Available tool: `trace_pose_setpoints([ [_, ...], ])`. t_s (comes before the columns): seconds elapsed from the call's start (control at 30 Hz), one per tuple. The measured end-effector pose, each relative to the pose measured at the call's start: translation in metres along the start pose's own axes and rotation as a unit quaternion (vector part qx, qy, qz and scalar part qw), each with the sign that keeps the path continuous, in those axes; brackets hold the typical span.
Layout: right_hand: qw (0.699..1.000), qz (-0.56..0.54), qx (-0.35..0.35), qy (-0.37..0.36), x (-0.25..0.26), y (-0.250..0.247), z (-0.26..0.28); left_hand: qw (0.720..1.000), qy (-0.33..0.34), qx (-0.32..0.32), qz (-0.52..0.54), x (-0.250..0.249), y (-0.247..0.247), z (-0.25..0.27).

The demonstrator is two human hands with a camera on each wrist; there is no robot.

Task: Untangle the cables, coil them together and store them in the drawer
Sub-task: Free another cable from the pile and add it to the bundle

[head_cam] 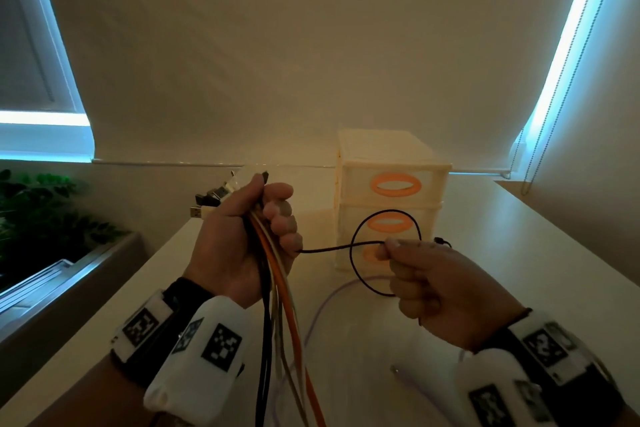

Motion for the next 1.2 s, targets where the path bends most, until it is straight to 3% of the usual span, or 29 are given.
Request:
trace_pose_setpoints([
  [0.1, 0.996, 0.014, -0.081, -0.031, 0.005, 0.008, -0.009, 0.998, -0.029, 0.014, -0.055, 0.009, -0.001, 0.0],
  [0.23, 0.991, 0.021, -0.103, -0.078, 0.032, 0.027, -0.013, 0.98, -0.062, 0.025, -0.189, 0.018, -0.002, 0.002],
  [0.33, 0.977, 0.117, -0.121, -0.132, 0.045, 0.046, -0.015, 0.961, -0.083, 0.009, -0.265, 0.021, -0.003, 0.003],
  [0.43, 0.941, 0.248, -0.137, -0.182, 0.049, 0.061, -0.011, 0.967, -0.062, -0.025, -0.246, 0.022, -0.005, 0.001],
  [0.5, 0.923, 0.3, -0.111, -0.214, 0.044, 0.068, -0.007, 0.974, -0.031, -0.049, -0.219, 0.021, -0.006, -0.001],
  [0.63, 0.842, 0.434, -0.113, -0.299, 0.027, 0.075, -0.001, 0.973, -0.006, -0.071, -0.219, 0.024, -0.007, 0.0],
  [0.83, 0.815, 0.443, -0.103, -0.358, 0.021, 0.072, 0.002, 0.977, -0.028, -0.049, -0.205, 0.027, -0.001, 0.001],
  [0.9, 0.818, 0.456, -0.075, -0.342, 0.012, 0.068, 0.002, 0.989, -0.016, -0.046, -0.138, 0.024, 0.002, 0.002],
  [1.03, 0.841, 0.5, 0.026, -0.206, -0.014, 0.046, 0.0, 0.996, 0.052, -0.05, 0.046, 0.009, 0.003, -0.002],
  [1.2, 0.869, 0.463, -0.063, -0.163, -0.012, 0.016, -0.014, 0.998, 0.013, -0.055, 0.016, 0.011, -0.002, 0.0],
])
Point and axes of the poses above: each hand's wrist, its own z-axis away from the middle knuckle, its own y-axis out of the palm, x = y × z, the point moved 2 cm from there along -z, towards the middle knuckle, and after that the axes turned 14 degrees about z, right-handed, at the moved point
